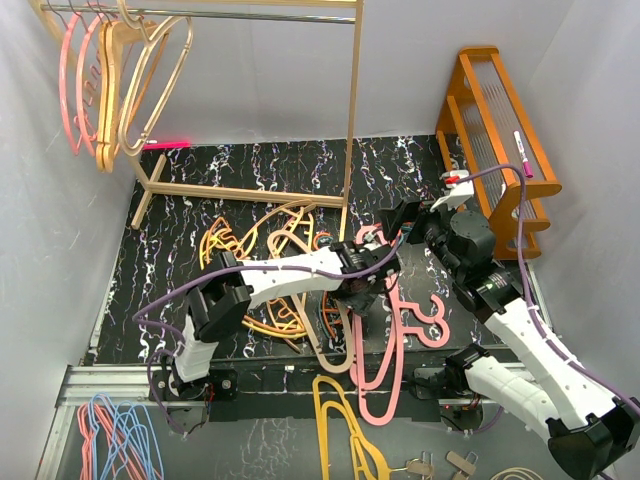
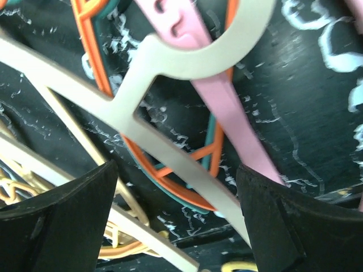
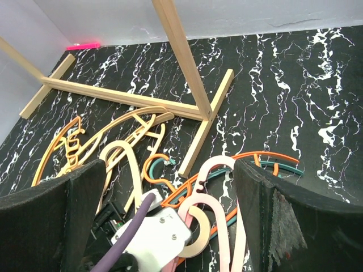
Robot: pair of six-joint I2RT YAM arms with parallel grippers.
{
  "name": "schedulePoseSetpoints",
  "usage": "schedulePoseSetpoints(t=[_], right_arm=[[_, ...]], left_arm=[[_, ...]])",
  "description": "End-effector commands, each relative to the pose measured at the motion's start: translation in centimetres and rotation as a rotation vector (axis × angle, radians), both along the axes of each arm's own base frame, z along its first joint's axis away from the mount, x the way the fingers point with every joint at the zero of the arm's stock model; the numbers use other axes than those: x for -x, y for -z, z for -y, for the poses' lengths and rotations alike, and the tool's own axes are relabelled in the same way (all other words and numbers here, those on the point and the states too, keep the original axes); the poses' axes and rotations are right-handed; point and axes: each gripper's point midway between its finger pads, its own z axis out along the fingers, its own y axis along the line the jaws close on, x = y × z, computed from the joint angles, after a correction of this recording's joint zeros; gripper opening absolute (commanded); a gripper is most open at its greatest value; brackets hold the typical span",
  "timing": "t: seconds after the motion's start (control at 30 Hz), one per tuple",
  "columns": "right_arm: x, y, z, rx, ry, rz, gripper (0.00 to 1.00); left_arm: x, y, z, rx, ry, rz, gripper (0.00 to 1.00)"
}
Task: Organize the hangers
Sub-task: Pick up the hanger at the center of the board.
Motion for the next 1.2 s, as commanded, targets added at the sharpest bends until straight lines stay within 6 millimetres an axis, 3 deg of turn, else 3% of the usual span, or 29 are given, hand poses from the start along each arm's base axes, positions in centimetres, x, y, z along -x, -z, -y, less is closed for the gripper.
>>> schedulePoseSetpoints(t=[0.0, 0.1, 0.3, 0.57, 0.63, 0.73, 0.8, 0.87, 1.03, 1.17], right_arm=[[0.0, -1.3, 0.3, 0.001, 0.004, 0.063, 0.99], [0.0, -1.1, 0.3, 0.005, 0.004, 0.059, 0.99], [-0.1, -0.8, 0.1, 0.002, -0.006, 0.058, 0.99], [0.1, -1.2, -0.1, -0.002, -0.018, 0.067, 0.99], [0.2, -1.2, -0.1, -0.003, -0.020, 0.070, 0.99], [0.3, -1.3, 0.0, -0.005, -0.018, 0.073, 0.99], [0.4, -1.2, 0.0, -0.005, -0.019, 0.074, 0.99], [0.4, -1.2, 0.1, -0.006, -0.018, 0.075, 0.99], [0.4, -1.1, 0.0, -0.002, -0.021, 0.075, 0.99], [0.4, -0.8, -0.1, 0.000, -0.032, 0.073, 0.99]], left_arm=[[-0.3, -1.5, -2.3, 0.027, -0.050, 0.057, 0.81], [-0.4, -0.8, -3.2, 0.032, -0.062, 0.038, 0.78], [-0.2, 0.0, -3.0, 0.027, -0.055, -0.004, 0.59], [1.5, 1.8, -4.5, 0.016, -0.007, -0.070, 0.64], [1.9, 2.1, -4.6, 0.026, 0.004, -0.092, 0.50], [2.0, 2.3, -4.7, 0.032, 0.002, -0.112, 0.18], [2.1, 2.0, -4.3, 0.046, 0.011, -0.127, 0.04], [2.1, 1.4, -3.7, 0.063, 0.027, -0.136, 0.00], [1.0, -1.3, -3.6, 0.098, 0.050, -0.101, 0.00], [-0.6, -5.1, -4.2, 0.155, 0.037, -0.069, 0.00]])
